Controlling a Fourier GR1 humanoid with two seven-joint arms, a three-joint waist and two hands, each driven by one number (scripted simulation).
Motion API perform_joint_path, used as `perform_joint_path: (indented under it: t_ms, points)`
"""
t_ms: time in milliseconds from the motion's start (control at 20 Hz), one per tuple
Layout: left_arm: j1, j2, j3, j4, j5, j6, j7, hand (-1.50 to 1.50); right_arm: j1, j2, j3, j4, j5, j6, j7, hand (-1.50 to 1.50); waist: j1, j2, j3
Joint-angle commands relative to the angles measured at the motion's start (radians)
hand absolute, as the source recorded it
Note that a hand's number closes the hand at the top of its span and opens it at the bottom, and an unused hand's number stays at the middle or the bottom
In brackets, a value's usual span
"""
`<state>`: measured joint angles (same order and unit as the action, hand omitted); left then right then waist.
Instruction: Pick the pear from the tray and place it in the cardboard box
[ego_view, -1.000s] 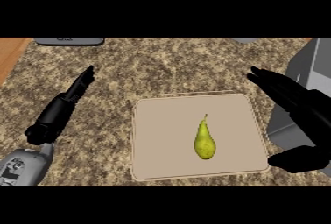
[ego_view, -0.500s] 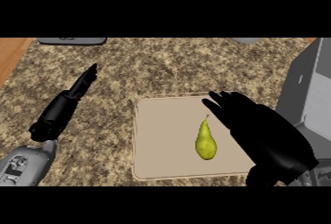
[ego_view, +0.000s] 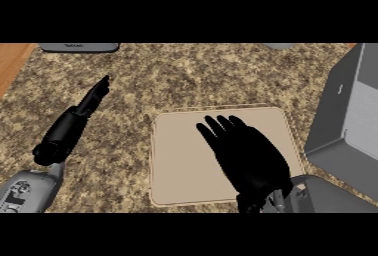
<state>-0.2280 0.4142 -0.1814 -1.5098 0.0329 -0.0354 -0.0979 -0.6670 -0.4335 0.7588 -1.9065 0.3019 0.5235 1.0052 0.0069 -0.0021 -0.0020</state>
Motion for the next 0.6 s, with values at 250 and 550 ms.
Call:
perform_joint_path:
  t_ms: [250, 550]
  points:
    - [0.023, -0.030, 0.002, 0.000, -0.026, -0.010, -0.010, 0.00, -0.021, 0.110, 0.061, 0.137, 0.129, 0.066, 0.133, -1.50, -0.003, 0.001, 0.001]
    - [-0.027, -0.015, 0.062, 0.020, -0.016, -0.050, 0.010, 0.00, 0.047, 0.156, 0.057, 0.150, 0.238, 0.063, 0.103, -1.50, -0.009, 0.001, 0.002]
